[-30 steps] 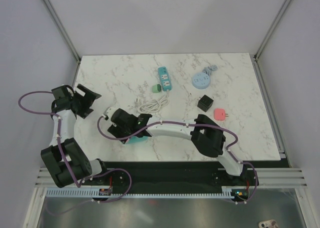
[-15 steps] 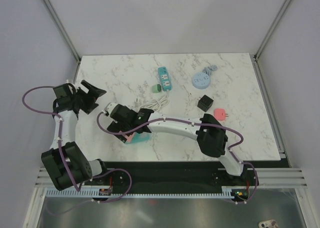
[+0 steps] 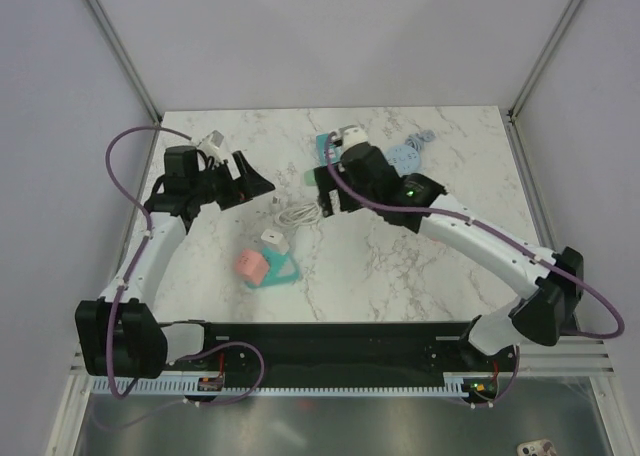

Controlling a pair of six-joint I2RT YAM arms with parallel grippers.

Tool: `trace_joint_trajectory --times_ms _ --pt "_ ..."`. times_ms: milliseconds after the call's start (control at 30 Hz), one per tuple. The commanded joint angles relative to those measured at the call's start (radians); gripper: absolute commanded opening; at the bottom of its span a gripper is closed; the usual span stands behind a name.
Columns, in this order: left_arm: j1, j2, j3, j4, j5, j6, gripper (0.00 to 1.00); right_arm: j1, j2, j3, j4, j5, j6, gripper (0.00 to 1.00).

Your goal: Insert the plug

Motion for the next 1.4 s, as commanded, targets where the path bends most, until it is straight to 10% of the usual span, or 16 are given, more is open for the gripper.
trace_joint_trajectory --times_ms 0,333,833,1367 --pt "-0.085 -0.019 0.059 -0.017 0.053 0.1 0.94 -0.151 -0.057 -0.125 -0.038 0.094 0.109 0.93" --pt "-0.192 -0.046 0.092 -0.026 0.158 0.14 0.93 -0.549 0.072 -0.21 -0.029 0.098 0.466 0.92" --pt "-0.194 -0.071 0.042 -0.004 0.116 0.145 0.91 -0.589 0.175 -0.22 0.022 0.226 0.623 0.92" --pt "-0.192 -0.08 0.033 0.006 0.12 0.145 0.89 -0.592 0.189 -0.354 0.204 -0.034 0.421 0.82"
